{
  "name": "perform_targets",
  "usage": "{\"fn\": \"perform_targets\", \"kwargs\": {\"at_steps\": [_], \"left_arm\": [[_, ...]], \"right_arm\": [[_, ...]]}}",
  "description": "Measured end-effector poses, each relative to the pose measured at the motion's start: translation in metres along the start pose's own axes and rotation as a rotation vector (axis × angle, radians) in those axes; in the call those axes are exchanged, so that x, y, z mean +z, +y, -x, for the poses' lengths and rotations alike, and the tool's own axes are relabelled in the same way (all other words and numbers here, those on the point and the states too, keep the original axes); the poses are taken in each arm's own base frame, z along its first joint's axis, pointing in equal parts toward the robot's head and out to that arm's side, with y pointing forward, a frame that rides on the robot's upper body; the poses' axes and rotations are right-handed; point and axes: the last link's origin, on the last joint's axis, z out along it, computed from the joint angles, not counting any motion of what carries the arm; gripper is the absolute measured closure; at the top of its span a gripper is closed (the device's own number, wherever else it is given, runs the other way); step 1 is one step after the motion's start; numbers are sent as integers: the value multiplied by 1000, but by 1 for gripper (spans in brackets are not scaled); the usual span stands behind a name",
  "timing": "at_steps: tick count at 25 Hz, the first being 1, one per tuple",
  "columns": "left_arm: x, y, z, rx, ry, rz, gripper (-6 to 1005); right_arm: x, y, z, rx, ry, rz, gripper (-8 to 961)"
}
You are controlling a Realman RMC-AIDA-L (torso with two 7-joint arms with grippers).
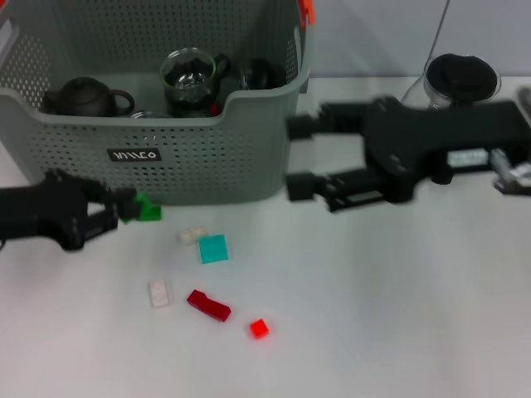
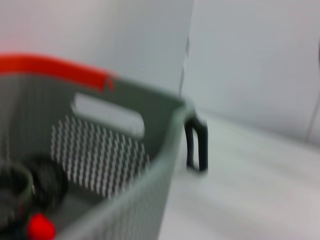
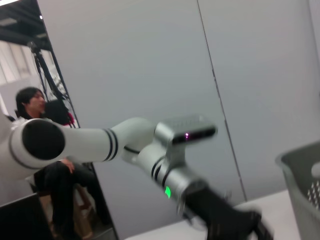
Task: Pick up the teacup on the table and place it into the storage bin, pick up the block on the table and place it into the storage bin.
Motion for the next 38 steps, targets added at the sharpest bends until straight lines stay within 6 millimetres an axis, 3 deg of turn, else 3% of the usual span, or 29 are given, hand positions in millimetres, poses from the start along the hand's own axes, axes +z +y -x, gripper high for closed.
{"fn": "perform_targets", "kwargs": {"at_steps": [5,7,11,13,16,22,27,32,34,38], "left_arm": [[-9,-12,-43,-70,165,6,841],[-11,-21,-64,-65,205,-5,842],[-6,-56,-109,-74,193,-121,842],[0,-75,-121,-93,137,-207,843],[14,-98,-131,-110,15,-331,843],[23,-117,-127,-116,-87,-486,819],[11,-117,-131,-118,-72,-513,695],[-13,-102,-145,-108,-59,-485,522],[-17,-89,-148,-82,-63,-419,455],[-6,-31,-139,77,-114,-91,321]], "right_arm": [[-22,-1,-40,113,49,35,56],[-23,-1,-44,124,56,41,56],[-23,0,-51,147,72,47,56],[-21,1,-53,152,72,49,56],[-18,1,-54,156,67,51,57],[-11,1,-54,165,64,57,57],[-10,2,-54,164,58,56,57],[-9,1,-54,163,58,53,57],[-9,0,-56,165,68,47,57],[-8,-3,-59,175,89,20,57]]}}
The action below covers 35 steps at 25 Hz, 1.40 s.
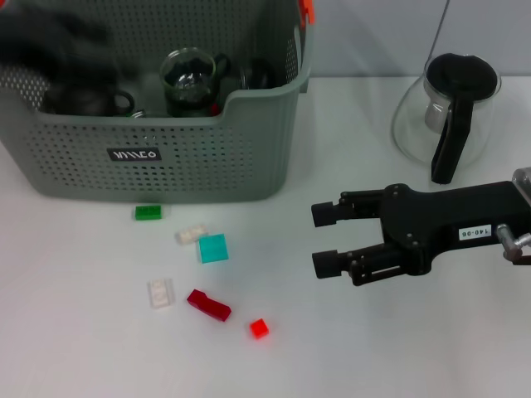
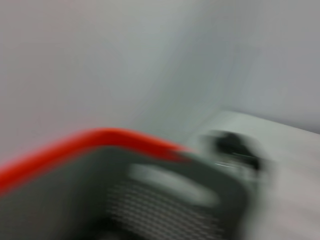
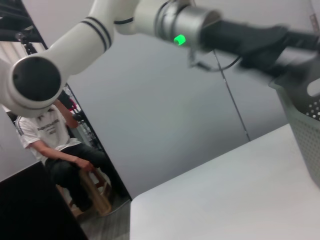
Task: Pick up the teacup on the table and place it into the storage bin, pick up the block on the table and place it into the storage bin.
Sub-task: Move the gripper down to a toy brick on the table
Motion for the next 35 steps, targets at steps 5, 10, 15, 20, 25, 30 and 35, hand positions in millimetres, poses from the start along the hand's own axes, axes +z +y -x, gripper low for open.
{"fn": "perform_targets", "kwargs": {"at_steps": [5,10,15,20,25,30,35], "left_arm": [[23,42,14,116,-80,177,145],[47,74,31,235,-241,233,74],[59,84,46,267,-394,204,75],[79,92,58,255,-588,159,76],[97,95,65,264,-704,91,77],[116,95,75,270,-808,48,77],[122,93,79,259,-817,32,78]], "right_arm": [[-2,-5,0,4,-1,-35,57],[-4,-8,2,7,2,-51,57],[-4,-10,2,15,1,-63,57],[-3,-12,3,29,4,-73,57],[-1,-13,3,30,9,-74,56],[0,-13,3,36,12,-74,56],[3,-13,-1,37,42,-69,56]]}}
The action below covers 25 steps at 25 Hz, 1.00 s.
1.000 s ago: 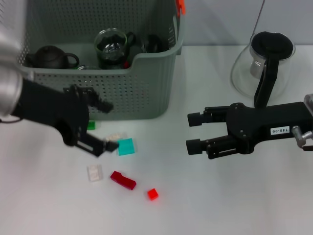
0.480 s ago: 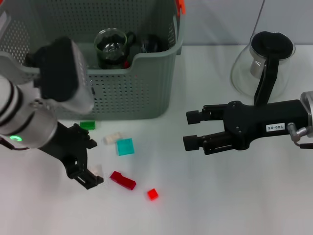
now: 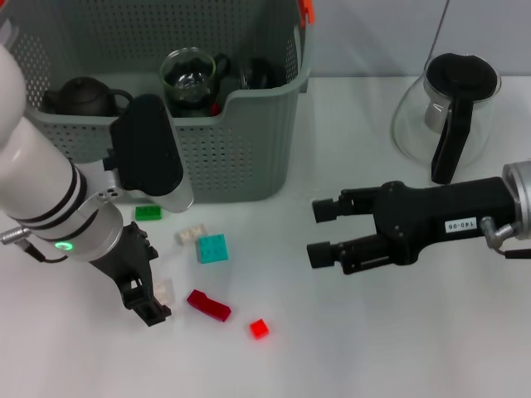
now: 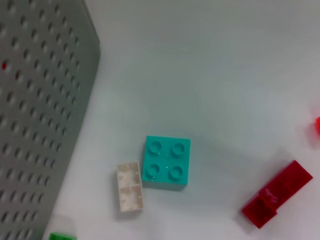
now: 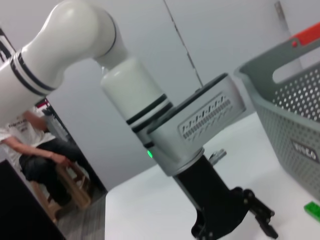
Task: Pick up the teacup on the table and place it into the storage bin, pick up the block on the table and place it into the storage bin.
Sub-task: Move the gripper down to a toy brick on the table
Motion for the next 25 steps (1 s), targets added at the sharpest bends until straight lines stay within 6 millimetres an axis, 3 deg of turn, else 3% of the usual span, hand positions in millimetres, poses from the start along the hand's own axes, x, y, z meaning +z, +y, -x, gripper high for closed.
{"fn": "perform_targets", "kwargs": {"at_steps": [6,15,25], "left_arm": [[4,-2,0,-14,-5,-3,79],[7,-2,1,-33,-8,-2,99],[9,0,-2,-14,-15,2,124]], "right_arm": [[13,-5,-5,-31,115,-17,56],[36,-19,5,-81,262,-77,57],[36,-20,7,-77,253,-87,57]]}}
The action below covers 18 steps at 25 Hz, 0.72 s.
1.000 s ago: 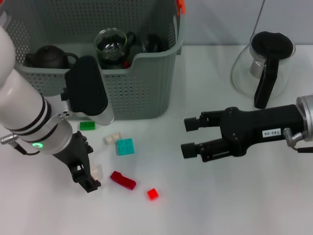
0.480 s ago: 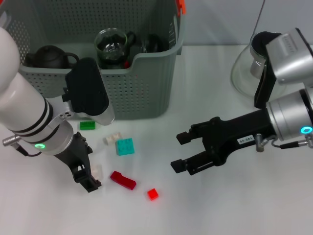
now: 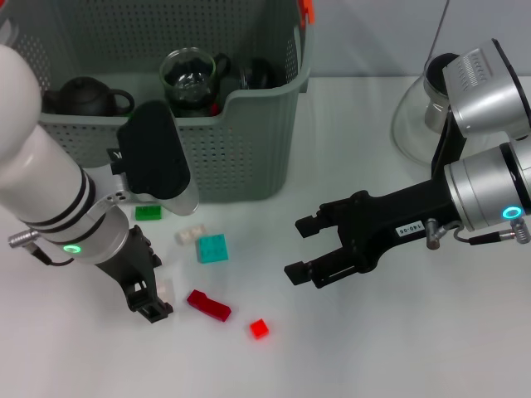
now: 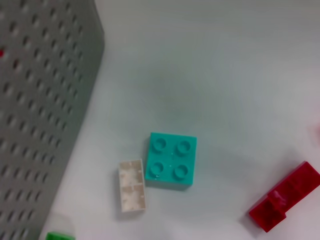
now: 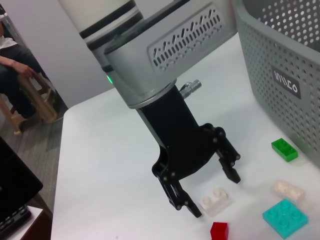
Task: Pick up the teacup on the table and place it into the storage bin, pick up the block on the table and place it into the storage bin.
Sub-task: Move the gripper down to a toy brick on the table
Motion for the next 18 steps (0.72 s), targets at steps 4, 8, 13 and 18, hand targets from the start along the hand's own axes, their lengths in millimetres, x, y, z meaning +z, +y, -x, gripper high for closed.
{"fn": "perform_targets", "kwargs": {"at_steps": [4,8,13,18], "left_arm": [[1,1,-1,9,-6,5,219],[2,2,-2,13,-7,6,337],[2,2,-2,15,-9,9,443],[2,3,-2,21,-12,11,462]], "right_arm": [[0,-1,0,2,-1,-4,57],[1,-1,-1,8,-2,-7,56],[1,-2,-1,7,-2,-8,56],[1,-1,-1,9,-2,-7,56]]}}
